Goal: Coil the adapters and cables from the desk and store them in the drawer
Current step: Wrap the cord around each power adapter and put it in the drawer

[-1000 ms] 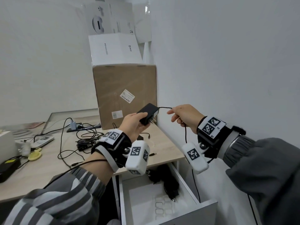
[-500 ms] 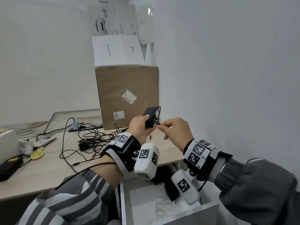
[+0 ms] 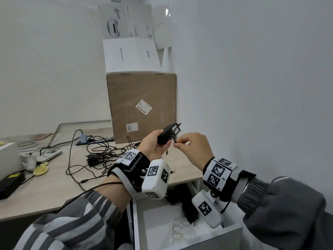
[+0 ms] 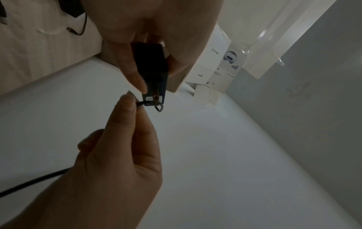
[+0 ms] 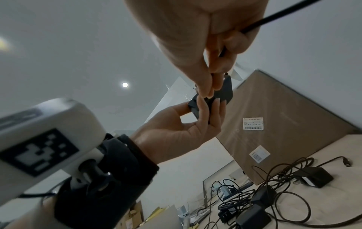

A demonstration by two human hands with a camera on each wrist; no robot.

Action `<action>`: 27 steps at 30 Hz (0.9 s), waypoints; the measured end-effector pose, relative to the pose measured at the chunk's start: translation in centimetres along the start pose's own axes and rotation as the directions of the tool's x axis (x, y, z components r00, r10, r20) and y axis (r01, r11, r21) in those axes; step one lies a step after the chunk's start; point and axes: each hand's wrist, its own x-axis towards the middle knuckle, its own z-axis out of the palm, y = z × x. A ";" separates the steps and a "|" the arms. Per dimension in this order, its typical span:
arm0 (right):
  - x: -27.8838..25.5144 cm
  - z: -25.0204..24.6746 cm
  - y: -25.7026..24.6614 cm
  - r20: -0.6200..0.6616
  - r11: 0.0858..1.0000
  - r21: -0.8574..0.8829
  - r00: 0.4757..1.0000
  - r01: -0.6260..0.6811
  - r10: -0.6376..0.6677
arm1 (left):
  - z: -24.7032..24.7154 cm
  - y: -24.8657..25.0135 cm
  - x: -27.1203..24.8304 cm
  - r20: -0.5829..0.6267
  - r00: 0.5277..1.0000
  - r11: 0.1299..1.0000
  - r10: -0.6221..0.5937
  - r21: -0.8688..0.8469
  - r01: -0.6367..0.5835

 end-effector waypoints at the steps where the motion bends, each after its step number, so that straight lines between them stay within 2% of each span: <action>1: 0.0 0.1 0.0 0.002 1.000 -0.017 1.000 0.022 -0.021 | 0.0 0.0 -0.1 0.002 1.000 1.000 -0.008 0.010 0.008; 4: -0.1 0.5 -0.1 0.027 0.993 -0.096 0.997 0.069 -0.067 | -0.2 0.0 -0.1 0.016 0.999 0.998 -0.037 0.049 0.036; 8: 0.0 0.8 0.1 0.017 0.995 -0.093 0.999 0.040 -0.039 | -0.5 -0.2 0.1 0.040 0.996 0.988 -0.085 0.132 0.079; 10: 0.0 1.0 0.3 0.038 0.995 -0.099 0.999 0.030 -0.027 | -0.7 -0.4 0.2 0.095 0.989 0.971 -0.109 0.222 0.086; 12: 0.0 1.2 0.5 0.060 0.994 -0.105 0.998 0.023 -0.017 | -0.9 -0.5 0.2 0.196 0.973 0.947 -0.122 0.317 0.055; 14: 0.0 1.2 0.6 0.084 0.995 -0.094 0.996 0.033 -0.025 | -1.2 -0.8 0.5 0.298 0.949 0.909 -0.102 0.417 -0.033; 15: 0.0 1.3 0.7 0.095 0.996 -0.074 0.995 0.045 -0.038 | -1.3 -1.0 0.6 0.311 0.947 0.896 -0.076 0.437 -0.072; 17: 0.0 1.4 0.7 0.114 0.999 0.016 0.992 0.050 -0.052 | -1.5 -1.2 0.7 0.257 0.966 0.899 -0.002 0.424 -0.111; 20: -0.1 1.5 1.0 0.235 0.962 0.270 0.972 -0.052 -0.013 | -1.6 -1.0 0.7 0.175 0.984 0.961 0.023 0.267 -0.070; 22: -0.4 1.4 1.7 0.355 0.887 0.425 0.935 -0.181 0.021 | -1.6 -0.1 0.5 0.173 0.984 0.989 0.037 0.132 -0.061; 25: -0.5 1.2 3.8 0.465 0.801 0.492 0.881 -0.342 0.091 | -2.3 1.8 0.0 0.222 0.975 0.999 0.031 0.024 -0.037; 27: -0.1 1.0 5.4 0.485 0.779 0.479 0.862 -0.404 0.148 | -2.9 2.5 -0.5 0.285 0.957 0.995 -0.043 0.103 0.014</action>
